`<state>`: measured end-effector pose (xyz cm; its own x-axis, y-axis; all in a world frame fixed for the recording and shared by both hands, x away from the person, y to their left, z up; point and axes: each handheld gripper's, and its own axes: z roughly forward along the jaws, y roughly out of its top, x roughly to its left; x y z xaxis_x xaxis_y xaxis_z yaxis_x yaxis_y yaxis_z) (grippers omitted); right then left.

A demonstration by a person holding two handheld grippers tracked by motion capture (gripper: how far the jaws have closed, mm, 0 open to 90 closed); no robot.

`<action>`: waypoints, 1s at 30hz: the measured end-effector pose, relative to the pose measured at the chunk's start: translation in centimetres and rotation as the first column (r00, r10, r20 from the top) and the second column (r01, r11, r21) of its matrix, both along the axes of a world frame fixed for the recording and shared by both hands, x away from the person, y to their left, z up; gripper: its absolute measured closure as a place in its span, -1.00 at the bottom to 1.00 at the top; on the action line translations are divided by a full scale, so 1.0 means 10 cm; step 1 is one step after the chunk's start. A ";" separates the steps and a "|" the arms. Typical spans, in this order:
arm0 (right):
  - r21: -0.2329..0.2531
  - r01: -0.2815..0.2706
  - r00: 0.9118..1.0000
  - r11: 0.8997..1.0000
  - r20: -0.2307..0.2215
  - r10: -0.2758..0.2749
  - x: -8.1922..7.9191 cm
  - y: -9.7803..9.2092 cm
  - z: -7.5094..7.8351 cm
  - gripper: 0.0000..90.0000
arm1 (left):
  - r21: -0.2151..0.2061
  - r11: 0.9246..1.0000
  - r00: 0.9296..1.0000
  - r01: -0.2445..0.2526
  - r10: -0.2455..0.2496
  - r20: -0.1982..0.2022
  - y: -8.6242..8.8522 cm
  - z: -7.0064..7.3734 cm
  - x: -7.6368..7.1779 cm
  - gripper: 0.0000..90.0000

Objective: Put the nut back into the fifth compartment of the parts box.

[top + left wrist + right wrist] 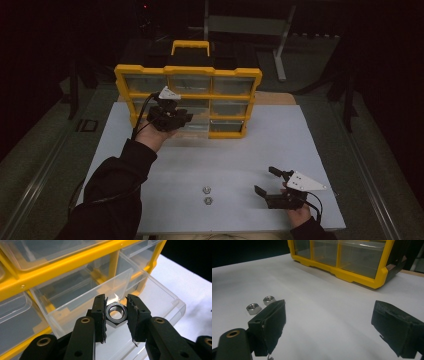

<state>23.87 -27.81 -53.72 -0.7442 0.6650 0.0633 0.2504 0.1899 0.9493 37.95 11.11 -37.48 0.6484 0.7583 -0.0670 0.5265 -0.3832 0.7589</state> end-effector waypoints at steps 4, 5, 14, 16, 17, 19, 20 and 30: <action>0.000 -0.002 1.000 1.000 -0.002 0.002 0.00 0.00 0.00 -0.72 | 0.017 1.000 1.000 -0.005 0.005 -0.007 -0.01 0.01 0.02 0.52; 0.000 -0.002 1.000 1.000 -0.002 0.002 0.00 0.00 0.00 -0.72 | 0.017 1.000 1.000 -0.008 0.008 -0.009 0.00 0.02 0.02 0.52; 0.002 0.001 1.000 1.000 -0.004 -0.001 0.00 -0.01 0.00 -0.72 | -0.018 1.000 1.000 -0.003 0.003 -0.003 0.03 0.13 0.04 0.02; 0.002 0.001 1.000 1.000 -0.004 -0.001 0.00 -0.01 0.00 -0.72 | -0.031 0.999 1.000 0.008 -0.008 -0.002 0.04 0.17 0.04 -0.08; 0.002 0.000 1.000 1.000 -0.005 0.000 0.00 -0.01 0.00 -0.72 | -0.030 1.000 1.000 0.004 -0.004 -0.001 0.04 0.19 0.03 -0.16; 0.002 0.001 1.000 1.000 -0.004 -0.001 -0.01 -0.01 0.00 -0.72 | -0.039 0.999 1.000 0.011 -0.011 0.002 0.06 0.21 0.01 -0.33; 0.002 0.002 1.000 1.000 -0.004 -0.002 -0.01 -0.01 0.00 -0.72 | -0.038 0.999 1.000 0.013 -0.013 0.002 0.06 0.22 0.01 -0.42; 0.001 0.003 1.000 1.000 -0.004 -0.003 -0.01 -0.01 0.00 -0.72 | -0.086 0.996 1.000 0.031 -0.031 0.004 0.22 0.23 -0.13 -1.00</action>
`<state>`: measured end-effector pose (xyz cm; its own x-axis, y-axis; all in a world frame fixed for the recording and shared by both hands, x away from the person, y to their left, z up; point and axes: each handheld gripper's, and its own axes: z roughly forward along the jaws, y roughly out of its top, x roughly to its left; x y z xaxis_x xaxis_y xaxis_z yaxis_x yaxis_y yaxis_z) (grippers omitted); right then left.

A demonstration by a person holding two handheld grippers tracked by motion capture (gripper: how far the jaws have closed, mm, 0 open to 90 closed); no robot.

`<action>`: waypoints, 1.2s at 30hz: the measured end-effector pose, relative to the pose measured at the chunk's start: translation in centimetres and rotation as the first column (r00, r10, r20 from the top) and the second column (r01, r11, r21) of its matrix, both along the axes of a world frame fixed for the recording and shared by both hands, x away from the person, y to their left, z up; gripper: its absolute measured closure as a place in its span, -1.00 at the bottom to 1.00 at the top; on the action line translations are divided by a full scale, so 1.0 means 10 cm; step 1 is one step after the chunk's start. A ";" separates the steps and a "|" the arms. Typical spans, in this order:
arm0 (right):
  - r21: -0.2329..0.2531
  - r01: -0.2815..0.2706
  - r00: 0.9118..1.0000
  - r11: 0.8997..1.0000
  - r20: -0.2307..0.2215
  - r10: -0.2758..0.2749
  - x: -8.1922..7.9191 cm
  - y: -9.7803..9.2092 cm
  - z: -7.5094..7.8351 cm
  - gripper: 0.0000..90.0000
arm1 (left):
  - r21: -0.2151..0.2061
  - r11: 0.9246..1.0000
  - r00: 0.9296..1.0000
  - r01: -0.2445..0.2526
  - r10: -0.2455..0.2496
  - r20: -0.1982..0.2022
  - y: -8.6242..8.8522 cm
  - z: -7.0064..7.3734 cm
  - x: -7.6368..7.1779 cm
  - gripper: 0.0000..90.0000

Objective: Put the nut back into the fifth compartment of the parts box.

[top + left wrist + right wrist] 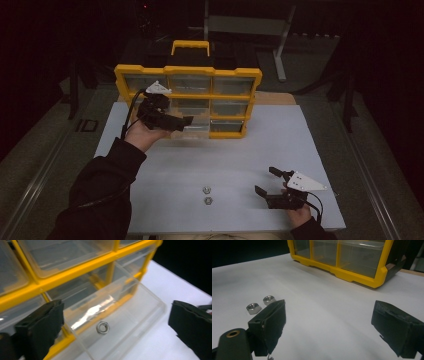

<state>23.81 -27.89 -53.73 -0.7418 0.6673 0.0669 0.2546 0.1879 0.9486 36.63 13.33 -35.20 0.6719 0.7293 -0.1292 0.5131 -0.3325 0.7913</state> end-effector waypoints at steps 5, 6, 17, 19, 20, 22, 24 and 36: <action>-0.001 0.000 1.000 1.000 0.000 0.000 0.00 0.00 0.00 -0.72 | -0.030 0.999 0.999 0.035 -0.034 0.035 0.07 0.01 -0.11 -1.00; -0.001 0.000 1.000 1.000 0.001 0.000 0.00 0.00 0.00 -0.72 | -0.030 0.999 0.998 0.043 -0.042 0.042 0.08 0.01 -0.14 -1.00; -0.001 0.001 1.000 1.000 0.000 -0.001 0.00 0.00 0.00 -0.72 | -0.069 0.992 0.990 0.109 -0.102 0.095 0.16 -0.01 -0.43 -1.00; -0.002 0.001 1.000 1.000 0.001 -0.001 0.00 0.00 0.00 -0.72 | -0.064 0.991 0.988 0.119 -0.112 0.107 0.17 -0.05 -0.51 -1.00; -0.001 0.002 1.000 1.000 -0.001 -0.002 0.00 0.00 0.00 -0.72 | -0.073 0.990 0.987 0.122 -0.114 0.110 0.17 -0.06 -0.53 -1.00; -0.001 0.002 1.000 1.000 -0.001 -0.002 0.00 0.00 0.00 -0.72 | -0.078 0.989 0.987 0.124 -0.115 0.111 0.18 -0.09 -0.58 -1.00; -0.001 0.002 1.000 1.000 -0.002 -0.002 0.00 0.00 0.00 -0.72 | -0.069 0.989 0.986 0.130 -0.122 0.114 0.17 -0.12 -0.61 -1.00; -0.003 0.000 1.000 1.000 -0.001 0.000 0.00 0.00 0.00 -0.72 | -0.034 0.989 0.981 0.147 -0.142 0.134 0.19 -0.45 -0.82 -1.00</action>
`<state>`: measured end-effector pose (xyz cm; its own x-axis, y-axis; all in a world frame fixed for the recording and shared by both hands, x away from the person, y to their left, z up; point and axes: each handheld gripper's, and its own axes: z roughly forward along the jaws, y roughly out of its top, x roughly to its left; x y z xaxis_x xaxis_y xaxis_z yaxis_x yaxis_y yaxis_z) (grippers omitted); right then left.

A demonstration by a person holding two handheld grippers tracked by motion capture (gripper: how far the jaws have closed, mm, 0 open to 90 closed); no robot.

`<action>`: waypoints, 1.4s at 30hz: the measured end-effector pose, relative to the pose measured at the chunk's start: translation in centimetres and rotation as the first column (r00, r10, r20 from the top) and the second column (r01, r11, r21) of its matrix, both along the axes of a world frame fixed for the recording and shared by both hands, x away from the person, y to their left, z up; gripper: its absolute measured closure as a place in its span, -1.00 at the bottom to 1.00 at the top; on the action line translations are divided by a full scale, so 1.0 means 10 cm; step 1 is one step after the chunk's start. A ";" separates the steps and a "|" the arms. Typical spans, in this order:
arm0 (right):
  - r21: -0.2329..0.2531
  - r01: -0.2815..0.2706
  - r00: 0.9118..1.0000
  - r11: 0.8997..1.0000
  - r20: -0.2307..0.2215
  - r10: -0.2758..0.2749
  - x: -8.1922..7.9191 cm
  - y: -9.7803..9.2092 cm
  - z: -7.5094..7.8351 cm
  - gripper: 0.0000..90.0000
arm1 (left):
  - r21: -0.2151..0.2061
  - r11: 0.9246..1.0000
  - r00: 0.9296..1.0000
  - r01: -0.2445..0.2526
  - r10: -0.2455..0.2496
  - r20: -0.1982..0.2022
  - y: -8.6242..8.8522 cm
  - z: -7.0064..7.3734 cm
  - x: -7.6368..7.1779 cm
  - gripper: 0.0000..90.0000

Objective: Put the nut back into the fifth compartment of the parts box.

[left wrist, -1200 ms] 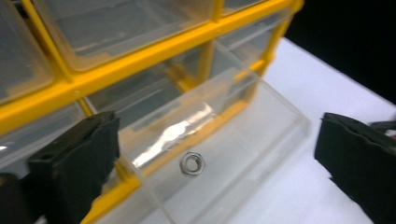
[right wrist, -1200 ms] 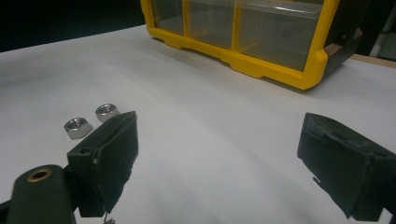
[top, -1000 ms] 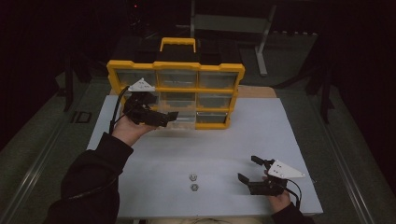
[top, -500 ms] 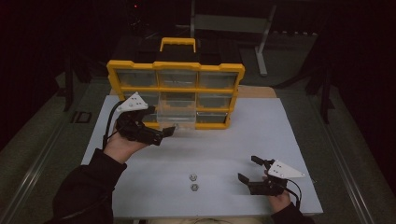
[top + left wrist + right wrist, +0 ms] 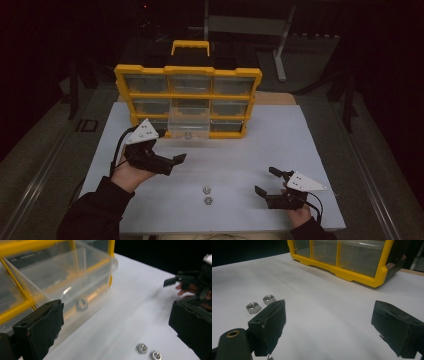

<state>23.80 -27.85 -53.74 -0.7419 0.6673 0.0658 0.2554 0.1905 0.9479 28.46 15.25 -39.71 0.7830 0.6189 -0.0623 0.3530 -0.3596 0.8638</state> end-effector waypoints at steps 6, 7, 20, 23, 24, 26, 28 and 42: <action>-0.003 -0.002 1.000 1.000 0.000 0.002 0.00 0.00 0.00 -0.72 | -0.002 1.000 0.999 0.029 -0.029 -0.020 -0.05 -0.19 -0.08 -1.00; -0.002 -0.001 1.000 1.000 0.002 0.001 0.00 0.00 0.00 -0.72 | 0.003 0.999 0.999 0.035 -0.035 -0.019 -0.06 -0.22 -0.10 -1.00; -0.002 -0.001 1.000 1.000 0.001 0.001 0.00 0.00 0.00 -0.72 | 0.021 0.993 0.992 0.114 -0.112 -0.058 -0.26 -0.57 -0.18 -1.00; -0.003 -0.003 1.000 1.000 0.001 0.003 0.00 0.00 0.00 -0.72 | 0.018 0.991 0.989 0.132 -0.130 -0.069 -0.30 -0.63 -0.18 -1.00; -0.004 -0.003 1.000 1.000 0.002 0.003 0.00 0.00 0.00 -0.72 | 0.014 0.990 0.987 0.143 -0.142 -0.073 -0.33 -0.65 -0.19 -1.00; -0.003 -0.003 1.000 1.000 0.002 0.003 -0.01 0.00 0.00 -0.72 | 0.017 0.988 0.985 0.154 -0.153 -0.074 -0.36 -0.69 -0.19 -1.00; -0.002 -0.003 1.000 1.000 0.003 0.003 0.00 0.00 0.00 -0.72 | 0.019 0.986 0.983 0.167 -0.165 -0.083 -0.40 -0.72 -0.19 -1.00; -0.003 -0.003 1.000 1.000 0.000 0.003 0.00 0.00 0.00 -0.72 | 0.052 0.964 0.963 0.259 -0.253 -0.097 -0.63 -0.88 -0.18 -0.88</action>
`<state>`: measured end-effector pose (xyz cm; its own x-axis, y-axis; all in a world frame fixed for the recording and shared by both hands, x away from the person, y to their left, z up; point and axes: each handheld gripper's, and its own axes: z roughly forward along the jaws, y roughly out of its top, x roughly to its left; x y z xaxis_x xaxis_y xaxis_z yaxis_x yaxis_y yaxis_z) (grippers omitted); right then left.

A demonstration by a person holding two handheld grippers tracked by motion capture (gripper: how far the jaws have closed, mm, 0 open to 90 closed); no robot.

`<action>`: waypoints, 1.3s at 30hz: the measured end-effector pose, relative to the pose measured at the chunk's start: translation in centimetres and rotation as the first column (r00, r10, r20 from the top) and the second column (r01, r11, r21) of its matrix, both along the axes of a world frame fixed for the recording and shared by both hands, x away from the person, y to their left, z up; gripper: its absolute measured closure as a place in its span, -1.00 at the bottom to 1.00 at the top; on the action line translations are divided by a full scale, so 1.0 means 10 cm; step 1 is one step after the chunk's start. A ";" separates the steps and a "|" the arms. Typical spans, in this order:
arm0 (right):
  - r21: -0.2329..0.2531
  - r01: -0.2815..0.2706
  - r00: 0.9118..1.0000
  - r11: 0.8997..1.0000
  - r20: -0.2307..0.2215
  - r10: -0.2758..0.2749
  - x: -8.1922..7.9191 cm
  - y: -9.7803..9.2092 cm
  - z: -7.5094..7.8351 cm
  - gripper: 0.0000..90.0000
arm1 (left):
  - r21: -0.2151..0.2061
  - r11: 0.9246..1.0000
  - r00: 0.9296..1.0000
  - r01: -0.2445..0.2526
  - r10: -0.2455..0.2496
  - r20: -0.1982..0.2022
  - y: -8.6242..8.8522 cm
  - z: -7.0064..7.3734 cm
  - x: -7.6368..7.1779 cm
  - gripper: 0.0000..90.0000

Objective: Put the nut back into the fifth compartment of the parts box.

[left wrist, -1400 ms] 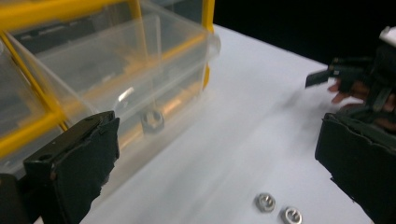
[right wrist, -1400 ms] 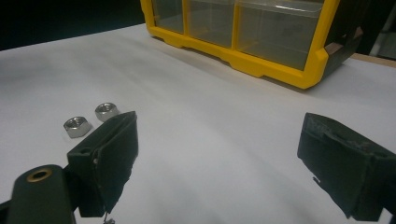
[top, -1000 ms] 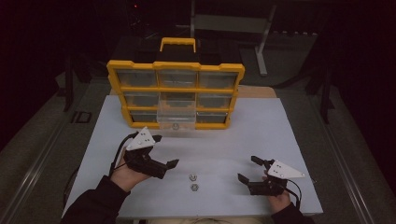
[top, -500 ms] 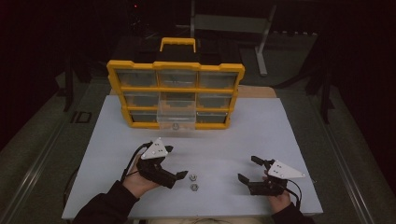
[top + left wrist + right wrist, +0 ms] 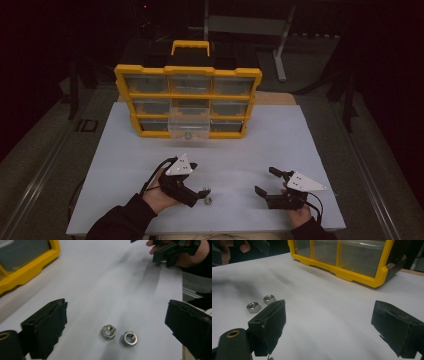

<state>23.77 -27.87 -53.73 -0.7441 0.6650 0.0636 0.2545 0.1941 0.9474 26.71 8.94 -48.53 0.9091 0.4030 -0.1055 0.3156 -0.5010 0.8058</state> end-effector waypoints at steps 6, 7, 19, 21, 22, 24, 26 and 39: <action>-0.003 -0.001 1.000 1.000 -0.001 0.001 0.00 0.00 0.00 -0.72 | 0.049 0.998 1.000 0.028 -0.028 -0.007 -0.11 -0.16 0.06 -0.66; -0.004 -0.001 1.000 1.000 0.002 0.001 0.00 0.00 0.00 -0.72 | 0.054 0.998 1.000 0.029 -0.028 -0.010 -0.11 -0.18 0.07 -0.62; -0.001 -0.001 1.000 1.000 -0.002 0.001 0.00 0.00 0.00 -0.72 | 0.079 0.994 0.996 0.081 -0.078 -0.036 -0.13 -0.39 0.13 0.02; -0.001 -0.002 1.000 1.000 -0.002 0.002 0.00 0.00 0.00 -0.72 | 0.086 0.993 0.996 0.084 -0.081 -0.042 -0.14 -0.41 0.14 0.04; 0.000 -0.003 1.000 1.000 -0.003 0.003 0.00 0.00 0.00 -0.72 | 0.091 0.992 0.996 0.084 -0.081 -0.046 -0.15 -0.43 0.14 0.06; 0.000 -0.003 1.000 1.000 -0.004 0.003 0.00 0.00 0.00 -0.72 | 0.094 0.992 0.996 0.080 -0.076 -0.047 -0.15 -0.45 0.15 0.10; -0.001 -0.004 1.000 1.000 -0.005 0.004 0.00 0.00 0.00 -0.72 | 0.111 0.990 0.996 0.081 -0.075 -0.055 -0.16 -0.49 0.16 0.16; 0.003 -0.004 1.000 1.000 -0.006 0.004 0.00 -0.01 0.00 -0.72 | 0.163 0.981 0.994 0.102 -0.095 -0.045 -0.22 -0.60 0.16 0.39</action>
<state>23.77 -27.93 -53.74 -0.7465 0.6617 0.0699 0.2596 0.1928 0.9463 28.26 6.74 -54.53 0.9419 0.3264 -0.0790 0.2860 -0.6563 0.6982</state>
